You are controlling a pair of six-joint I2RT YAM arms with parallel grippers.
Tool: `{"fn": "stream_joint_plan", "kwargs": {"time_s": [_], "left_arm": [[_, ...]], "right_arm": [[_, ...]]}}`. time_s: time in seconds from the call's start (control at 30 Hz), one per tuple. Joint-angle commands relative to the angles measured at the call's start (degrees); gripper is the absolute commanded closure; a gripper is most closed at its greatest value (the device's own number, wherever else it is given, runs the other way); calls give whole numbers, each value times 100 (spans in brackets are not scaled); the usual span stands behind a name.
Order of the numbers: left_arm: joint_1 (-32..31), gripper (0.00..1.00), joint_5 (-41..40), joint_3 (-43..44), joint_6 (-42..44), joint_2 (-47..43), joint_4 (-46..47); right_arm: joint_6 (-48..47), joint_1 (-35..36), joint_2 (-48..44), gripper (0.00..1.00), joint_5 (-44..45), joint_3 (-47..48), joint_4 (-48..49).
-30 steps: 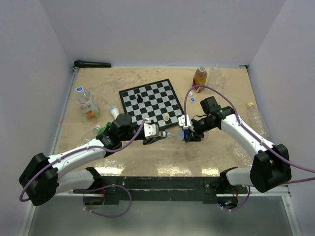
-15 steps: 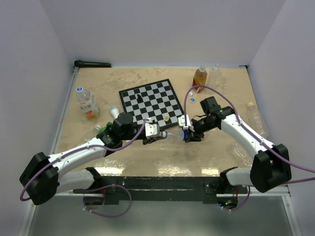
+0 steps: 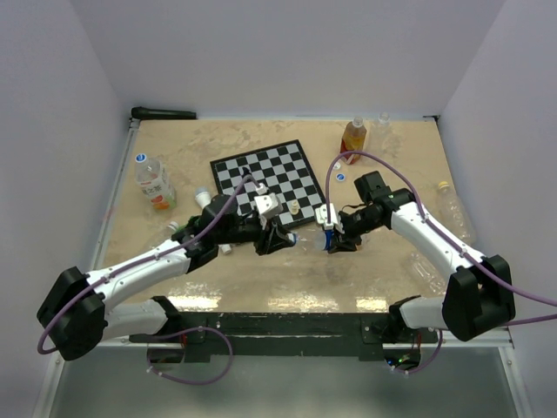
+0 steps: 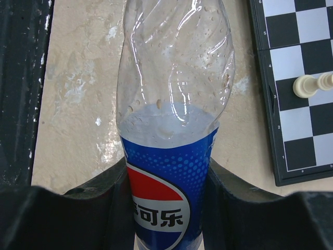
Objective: Unscrew the bottle caps
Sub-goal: Unscrew the bottle cap from the plastic bottle.
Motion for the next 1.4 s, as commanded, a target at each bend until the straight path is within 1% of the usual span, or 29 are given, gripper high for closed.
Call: {"fn": "stream_joint_plan", "kwargs": {"time_s": [0.0, 0.07, 0.2, 0.3, 0.43, 0.47, 0.5, 0.53, 0.6, 0.67, 0.73, 0.8, 0.93, 1.03, 1.07, 1.1, 1.17, 1.2, 1.23, 1.27, 1.3, 1.37], "left_arm": [[-25, 100, -521, 131, -2054, -293, 136], [-25, 100, -863, 122, -2528, -407, -22], [-25, 100, -1392, 411, -3303, -338, -707], [-25, 100, -1646, 570, -3366, -346, -981], [-25, 100, -1806, 544, -3050, -478, -982], [-33, 95, -1762, 527, -2980, -513, -955], [-25, 83, -1701, 500, -2857, -530, -912], [-25, 67, -1648, 500, -2795, -557, -868], [-25, 47, -1621, 483, -2663, -583, -867], [-25, 35, -1604, 491, -2514, -618, -876], [-16, 27, -1621, 517, -2295, -671, -920], [-16, 22, -1604, 509, -2040, -750, -964], [-16, 17, -1542, 483, -996, -1022, -1069], [-25, 14, -1376, 482, 102, -1242, -1166], [-25, 13, -1210, 456, 497, -1303, -1384], [-25, 13, -1017, 404, 1041, -1347, -1403], [-25, 13, -587, 203, 1781, -1444, -1281], [-25, 13, -254, 71, 2333, -1488, -1028], [-33, 10, 2, -96, 2817, -1515, -921], [-42, 10, 144, -228, 3266, -1524, -815], [-51, 9, 137, -290, 3566, -1506, -693], [-51, 9, -21, -335, 3796, -1392, -551]], "right_arm": [[-58, 50, -31, 100, -176, 164, 131], [-58, 50, -31, 100, -176, 164, 131], [-58, 50, -31, 100, -168, 164, 140], [-49, 50, -22, 100, -168, 164, 140], [-49, 50, -31, 100, -168, 164, 131], [-49, 50, -31, 100, -168, 164, 139], [-58, 50, -31, 100, -168, 164, 140], [-49, 50, -31, 100, -168, 164, 140], [-58, 59, -31, 100, -168, 164, 140], [-58, 59, -31, 100, -168, 164, 131], [-58, 58, -31, 100, -168, 164, 122], [-58, 59, -31, 100, -168, 164, 122], [-67, 50, -14, 100, -168, 164, 113], [-76, 59, -14, 100, -168, 164, 122], [-76, 67, -5, 100, -168, 164, 122], [-76, 76, -14, 100, -168, 164, 122], [-76, 76, -14, 100, -168, 173, 113], [-76, 85, -14, 100, -168, 173, 113], [-76, 76, -22, 100, -168, 164, 113], [-76, 85, -31, 100, -168, 164, 113], [-76, 85, -31, 100, -168, 173, 113], [-76, 94, -31, 100, -168, 164, 113]]}}
